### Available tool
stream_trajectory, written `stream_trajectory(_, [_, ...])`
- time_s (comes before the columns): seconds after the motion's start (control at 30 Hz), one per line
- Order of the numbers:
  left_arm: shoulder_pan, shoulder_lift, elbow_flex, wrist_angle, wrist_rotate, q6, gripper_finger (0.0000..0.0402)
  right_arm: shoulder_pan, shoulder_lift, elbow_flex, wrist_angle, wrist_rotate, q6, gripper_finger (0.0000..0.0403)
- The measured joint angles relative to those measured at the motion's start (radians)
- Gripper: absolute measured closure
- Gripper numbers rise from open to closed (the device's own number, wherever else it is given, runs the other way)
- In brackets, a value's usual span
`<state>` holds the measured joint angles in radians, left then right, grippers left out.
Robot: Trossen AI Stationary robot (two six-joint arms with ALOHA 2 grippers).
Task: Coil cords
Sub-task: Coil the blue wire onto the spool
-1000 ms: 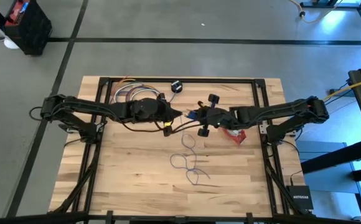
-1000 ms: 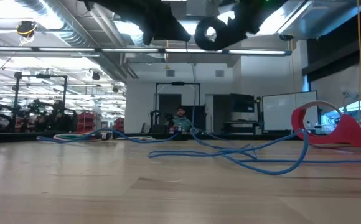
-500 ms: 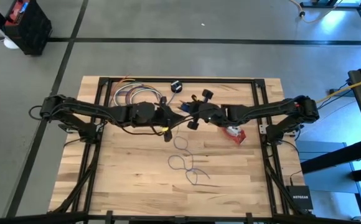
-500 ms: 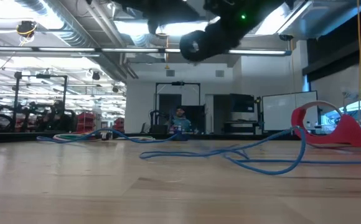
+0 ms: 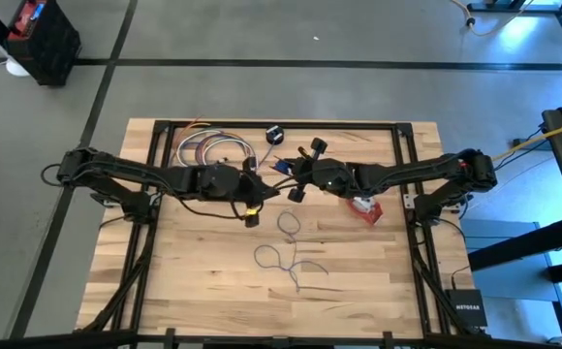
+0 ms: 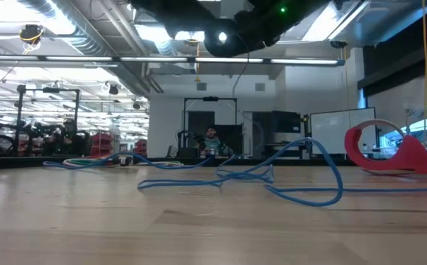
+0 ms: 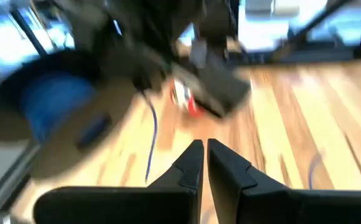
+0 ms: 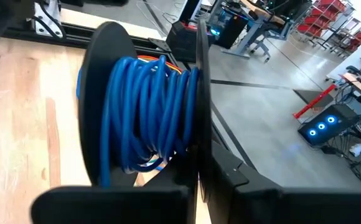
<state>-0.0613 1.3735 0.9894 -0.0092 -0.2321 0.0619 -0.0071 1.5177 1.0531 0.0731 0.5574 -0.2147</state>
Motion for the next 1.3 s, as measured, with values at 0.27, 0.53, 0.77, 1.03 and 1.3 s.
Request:
stream_trajectory(0.27, [0.022, 0.045, -0.086, 0.028, -0.002, -0.045, 0.0355, 0.001, 0.000, 0.000, -0.006, 0.000, -0.002, 0.0384])
stream_trajectory(0.53, [0.086, 0.133, -0.311, 0.620, -0.004, -0.080, 0.0275, 0.000, -0.001, 0.000, -0.019, 0.001, -0.003, 0.0384])
stream_trajectory(0.77, [0.132, 0.345, -0.294, 0.834, -0.007, -0.104, 0.0264, 0.000, -0.002, 0.000, -0.017, 0.001, -0.003, 0.0384])
stream_trajectory(1.03, [0.133, 0.465, -0.198, 0.857, -0.004, -0.028, 0.0268, 0.000, -0.002, 0.000, -0.022, 0.000, -0.004, 0.0384])
stream_trajectory(1.3, [0.127, 0.465, -0.174, 0.834, -0.003, 0.034, 0.0272, 0.000, -0.002, 0.000, -0.023, 0.000, -0.004, 0.0384])
